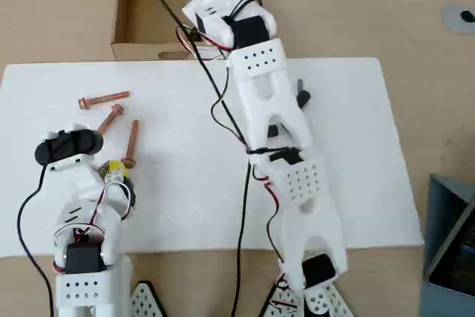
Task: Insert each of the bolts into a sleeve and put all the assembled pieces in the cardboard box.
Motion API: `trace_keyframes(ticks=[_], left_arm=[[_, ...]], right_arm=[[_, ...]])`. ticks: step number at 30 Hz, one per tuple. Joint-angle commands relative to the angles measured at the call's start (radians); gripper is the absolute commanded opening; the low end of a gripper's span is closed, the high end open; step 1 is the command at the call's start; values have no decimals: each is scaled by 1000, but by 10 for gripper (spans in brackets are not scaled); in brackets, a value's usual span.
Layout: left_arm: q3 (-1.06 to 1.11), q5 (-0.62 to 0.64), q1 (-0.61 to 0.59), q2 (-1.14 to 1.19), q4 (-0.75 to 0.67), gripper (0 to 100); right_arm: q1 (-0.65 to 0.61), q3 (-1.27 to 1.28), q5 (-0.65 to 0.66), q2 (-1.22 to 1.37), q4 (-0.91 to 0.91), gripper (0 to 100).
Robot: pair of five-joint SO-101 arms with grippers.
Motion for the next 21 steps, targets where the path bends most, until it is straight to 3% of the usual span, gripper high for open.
trace_keyframes(ticks=[1, 2, 11, 16, 21], left_arm=[[11, 3, -8, -10, -15, 3], [11, 3, -8, -10, -15, 3], [11, 3, -8, -10, -15, 3], [11, 3, -8, -10, -15, 3], [11, 3, -8, -10, -14, 3]], right_arm=[[2, -163, 3, -10, 144, 45], [5, -194, 5, -10, 178, 7], [21, -455, 5, -12, 503, 9], [24, -460, 3, -64, 687, 9], [24, -455, 3, -130, 715, 9]])
